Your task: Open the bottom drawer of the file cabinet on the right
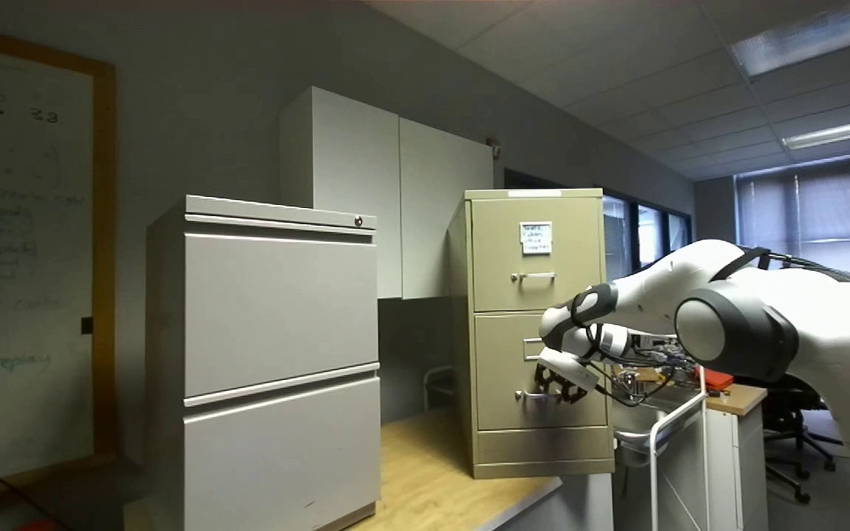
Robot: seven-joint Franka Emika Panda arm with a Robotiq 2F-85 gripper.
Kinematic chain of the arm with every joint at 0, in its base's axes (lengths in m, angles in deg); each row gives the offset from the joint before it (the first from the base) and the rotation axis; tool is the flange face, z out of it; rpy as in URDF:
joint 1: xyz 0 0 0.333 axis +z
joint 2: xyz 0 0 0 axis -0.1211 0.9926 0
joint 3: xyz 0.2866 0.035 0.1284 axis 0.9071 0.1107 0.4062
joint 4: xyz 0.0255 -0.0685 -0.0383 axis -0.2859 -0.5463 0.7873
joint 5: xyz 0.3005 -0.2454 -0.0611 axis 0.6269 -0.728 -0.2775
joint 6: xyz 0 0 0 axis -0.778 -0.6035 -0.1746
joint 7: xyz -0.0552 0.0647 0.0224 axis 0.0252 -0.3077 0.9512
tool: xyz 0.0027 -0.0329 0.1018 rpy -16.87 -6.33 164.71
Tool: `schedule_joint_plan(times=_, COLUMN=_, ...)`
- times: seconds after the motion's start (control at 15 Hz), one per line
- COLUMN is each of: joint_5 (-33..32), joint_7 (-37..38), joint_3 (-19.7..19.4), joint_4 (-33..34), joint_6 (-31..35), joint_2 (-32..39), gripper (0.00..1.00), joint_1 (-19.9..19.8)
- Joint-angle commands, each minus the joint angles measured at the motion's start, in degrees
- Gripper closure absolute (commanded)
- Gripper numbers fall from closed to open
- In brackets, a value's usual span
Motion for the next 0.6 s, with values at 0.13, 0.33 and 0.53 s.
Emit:
schedule_joint_plan(times=0.13, joint_5=-3.9, joint_7=-0.1, joint_3=3.0, joint_4=-1.5, joint_6=-5.0, joint_2=-1.8, gripper=0.92, joint_1=2.5)
schedule_joint_plan(times=0.33, joint_5=-5.8, joint_7=-0.6, joint_3=3.1, joint_4=-7.8, joint_6=-1.8, joint_2=-6.2, gripper=0.92, joint_1=3.5)
schedule_joint_plan(times=0.53, joint_5=-4.8, joint_7=-3.3, joint_3=3.5, joint_4=-14.2, joint_6=3.9, joint_2=-9.0, gripper=0.92, joint_1=2.7)
